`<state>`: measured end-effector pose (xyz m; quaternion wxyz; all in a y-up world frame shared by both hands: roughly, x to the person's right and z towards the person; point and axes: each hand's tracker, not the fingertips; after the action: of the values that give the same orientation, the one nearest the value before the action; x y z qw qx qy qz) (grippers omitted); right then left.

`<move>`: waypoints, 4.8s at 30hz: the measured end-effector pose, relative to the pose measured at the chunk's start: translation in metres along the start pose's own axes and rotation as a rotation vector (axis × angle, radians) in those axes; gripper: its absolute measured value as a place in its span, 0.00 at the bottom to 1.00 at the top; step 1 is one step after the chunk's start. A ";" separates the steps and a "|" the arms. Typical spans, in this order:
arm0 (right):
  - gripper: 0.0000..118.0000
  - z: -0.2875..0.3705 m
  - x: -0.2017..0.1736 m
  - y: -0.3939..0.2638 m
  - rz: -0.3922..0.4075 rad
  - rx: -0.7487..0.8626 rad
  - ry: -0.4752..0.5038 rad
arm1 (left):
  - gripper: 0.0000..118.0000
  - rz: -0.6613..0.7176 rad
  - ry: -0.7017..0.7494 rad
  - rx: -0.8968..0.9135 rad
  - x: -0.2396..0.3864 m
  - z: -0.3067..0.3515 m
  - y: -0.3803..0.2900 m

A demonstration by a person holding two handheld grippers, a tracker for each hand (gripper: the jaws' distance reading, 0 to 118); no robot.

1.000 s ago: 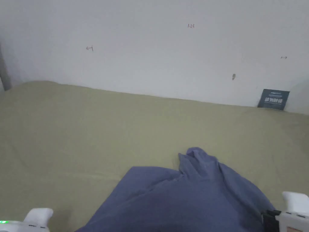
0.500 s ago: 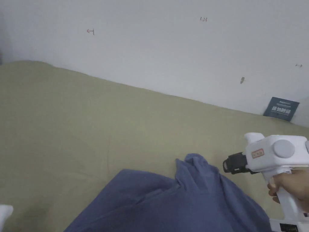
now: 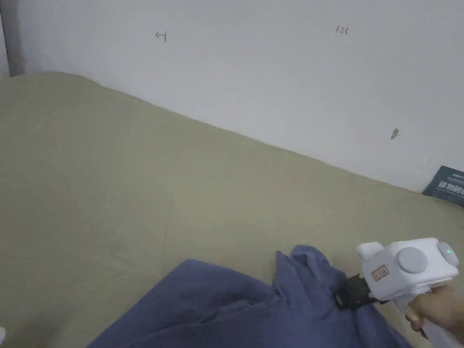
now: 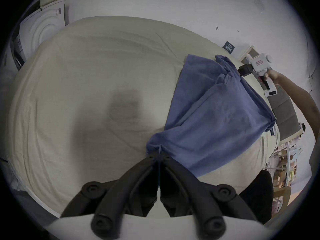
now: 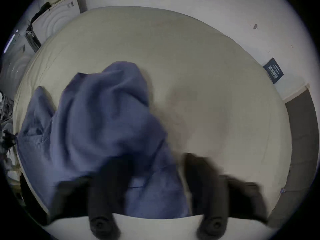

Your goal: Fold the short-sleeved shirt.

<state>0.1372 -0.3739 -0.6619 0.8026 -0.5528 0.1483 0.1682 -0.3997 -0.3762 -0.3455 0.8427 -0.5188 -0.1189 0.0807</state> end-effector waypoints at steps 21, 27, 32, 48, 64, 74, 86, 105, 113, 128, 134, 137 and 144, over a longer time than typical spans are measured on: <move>0.08 0.188 0.002 -0.023 -0.165 0.458 0.002 | 0.01 0.007 -0.018 0.281 0.009 0.069 0.065; 0.08 0.254 0.016 -0.027 -0.198 0.562 -0.067 | 0.01 -0.085 0.014 0.390 0.028 0.099 0.128; 0.08 0.271 0.040 -0.025 -0.288 0.643 -0.254 | 0.01 -0.097 0.025 0.477 0.039 0.119 0.187; 0.08 0.380 0.051 0.024 -0.337 0.900 -0.405 | 0.01 -0.159 0.166 0.680 0.069 0.166 0.338; 0.08 0.420 0.069 0.076 -0.393 1.055 -0.524 | 0.01 -0.189 0.258 0.846 0.106 0.192 0.429; 0.08 0.399 0.061 0.059 -0.421 1.056 -0.507 | 0.01 -0.172 0.243 0.847 0.096 0.170 0.430; 0.08 0.332 0.068 -0.016 -0.432 0.915 -0.474 | 0.01 -0.175 0.163 0.750 0.070 0.119 0.357; 0.08 0.253 -0.032 -0.245 -0.563 0.756 -0.308 | 0.01 -0.127 0.064 0.607 0.041 0.098 0.105; 0.08 0.228 -0.069 -0.324 -0.625 0.669 -0.262 | 0.01 -0.135 0.054 0.530 0.026 0.077 0.030; 0.09 0.182 -0.088 -0.392 -0.668 0.531 -0.242 | 0.01 -0.134 0.024 0.445 0.011 0.051 -0.038; 0.15 0.155 -0.084 -0.391 -0.713 0.427 -0.191 | 0.28 -0.030 -0.034 0.280 -0.004 0.019 -0.032; 0.69 0.152 -0.085 -0.388 -0.733 0.342 -0.168 | 0.88 0.090 -0.034 0.231 -0.018 0.016 -0.036; 0.84 0.188 -0.104 -0.383 -0.729 0.395 -0.213 | 0.87 0.053 0.047 0.373 -0.013 0.072 -0.044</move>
<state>0.2194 -0.3359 -0.2322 0.9108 -0.3843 -0.1110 -0.1021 -0.4317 -0.3379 -0.2768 0.9244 -0.3584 -0.0685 0.1112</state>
